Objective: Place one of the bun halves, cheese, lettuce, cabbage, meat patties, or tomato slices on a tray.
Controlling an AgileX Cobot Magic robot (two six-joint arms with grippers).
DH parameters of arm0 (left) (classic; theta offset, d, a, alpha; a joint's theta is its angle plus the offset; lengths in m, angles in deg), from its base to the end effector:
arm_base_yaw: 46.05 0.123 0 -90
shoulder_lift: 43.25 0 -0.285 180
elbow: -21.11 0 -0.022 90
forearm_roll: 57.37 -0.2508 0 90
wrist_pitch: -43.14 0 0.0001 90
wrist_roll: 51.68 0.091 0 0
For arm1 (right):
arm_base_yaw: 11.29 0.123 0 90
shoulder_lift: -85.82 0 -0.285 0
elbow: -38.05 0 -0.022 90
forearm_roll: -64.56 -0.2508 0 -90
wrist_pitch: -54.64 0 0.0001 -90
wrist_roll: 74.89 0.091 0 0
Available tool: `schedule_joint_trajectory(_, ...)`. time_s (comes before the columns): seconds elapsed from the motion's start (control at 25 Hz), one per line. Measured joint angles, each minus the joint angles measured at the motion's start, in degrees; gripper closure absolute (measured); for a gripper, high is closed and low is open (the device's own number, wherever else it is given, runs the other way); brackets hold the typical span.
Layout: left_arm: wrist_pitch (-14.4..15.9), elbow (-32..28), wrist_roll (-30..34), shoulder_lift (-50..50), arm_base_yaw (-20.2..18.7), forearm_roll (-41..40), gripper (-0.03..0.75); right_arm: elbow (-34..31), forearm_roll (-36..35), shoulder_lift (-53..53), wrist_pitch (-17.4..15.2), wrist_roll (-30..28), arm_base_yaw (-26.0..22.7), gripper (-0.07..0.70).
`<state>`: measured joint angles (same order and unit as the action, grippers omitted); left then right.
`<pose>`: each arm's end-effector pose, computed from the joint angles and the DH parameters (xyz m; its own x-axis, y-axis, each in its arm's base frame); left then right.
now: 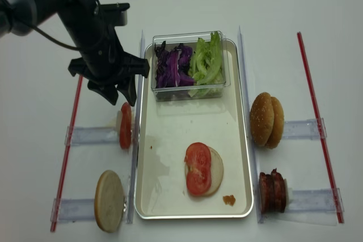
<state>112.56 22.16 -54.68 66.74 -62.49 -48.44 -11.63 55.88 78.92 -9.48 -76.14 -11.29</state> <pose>0.3268 -0.1102 0.2402 -0.9836 0.1795 -0.0169 0.1800 0.9725 -0.1479 -0.0080 0.0124 0.2680 -0.5114 0.0443 -0.8582 -0.0943 0.9897 0.1073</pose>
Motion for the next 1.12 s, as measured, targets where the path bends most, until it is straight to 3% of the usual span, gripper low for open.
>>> schedule_joint_trajectory(0.8,0.09,0.0,0.0,0.0,16.04,-6.65,0.352,0.0,0.0,0.0,0.0,0.0,0.0,0.178)
schedule_joint_trajectory(1.12,0.09,0.0,0.12,0.0,18.05,-6.92,0.352,0.0,0.0,0.0,0.0,0.0,0.0,0.178)
